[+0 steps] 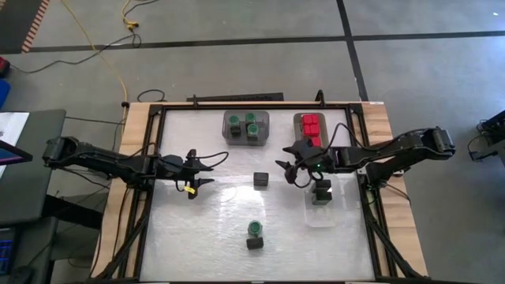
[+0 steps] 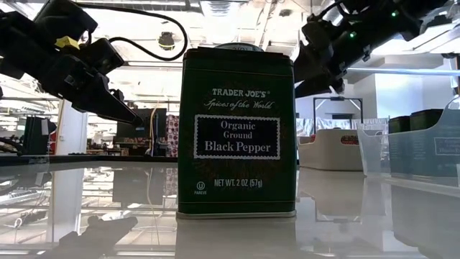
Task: Sort spices by type
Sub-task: Put the bottom left black seasoning can into the white transparent bin
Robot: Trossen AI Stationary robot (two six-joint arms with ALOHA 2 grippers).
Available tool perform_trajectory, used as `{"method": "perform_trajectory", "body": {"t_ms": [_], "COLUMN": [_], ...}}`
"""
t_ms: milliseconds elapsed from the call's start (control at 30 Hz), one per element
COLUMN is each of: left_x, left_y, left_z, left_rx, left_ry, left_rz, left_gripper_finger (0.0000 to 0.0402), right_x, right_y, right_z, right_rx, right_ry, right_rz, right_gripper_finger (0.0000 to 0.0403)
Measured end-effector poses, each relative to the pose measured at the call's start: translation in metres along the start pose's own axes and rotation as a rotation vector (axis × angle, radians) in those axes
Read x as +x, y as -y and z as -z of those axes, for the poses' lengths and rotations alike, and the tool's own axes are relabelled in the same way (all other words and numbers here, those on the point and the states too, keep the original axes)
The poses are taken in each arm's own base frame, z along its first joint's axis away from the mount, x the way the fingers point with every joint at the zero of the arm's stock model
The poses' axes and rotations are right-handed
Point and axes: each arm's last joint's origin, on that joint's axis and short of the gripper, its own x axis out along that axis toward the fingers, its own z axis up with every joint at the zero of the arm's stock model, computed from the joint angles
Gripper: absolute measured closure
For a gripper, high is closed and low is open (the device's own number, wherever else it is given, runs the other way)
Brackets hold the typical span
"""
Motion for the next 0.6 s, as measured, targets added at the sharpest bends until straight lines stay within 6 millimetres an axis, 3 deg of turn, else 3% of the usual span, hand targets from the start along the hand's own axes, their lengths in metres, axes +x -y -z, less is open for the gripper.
{"method": "perform_trajectory", "body": {"t_ms": [233, 367, 600], "left_x": [0.000, 0.000, 0.000], "left_y": [0.000, 0.000, -0.001], "left_z": [0.000, 0.001, 0.001], "left_rx": [0.008, 0.008, 0.008], "left_ry": [-0.002, -0.006, -0.013], "left_rz": [-0.010, -0.012, -0.014], "left_gripper_finger": [0.0219, 0.0219, 0.0219], "right_x": [0.010, 0.028, 0.059], "right_y": [-0.016, -0.031, -0.055], "right_z": [-0.014, -0.026, -0.060], "right_rx": [-0.315, -0.445, -0.509], "right_ry": [-0.019, -0.176, -0.379], "right_rz": [-0.100, -0.123, -0.168], "right_gripper_finger": [0.0096, 0.0096, 0.0096]}}
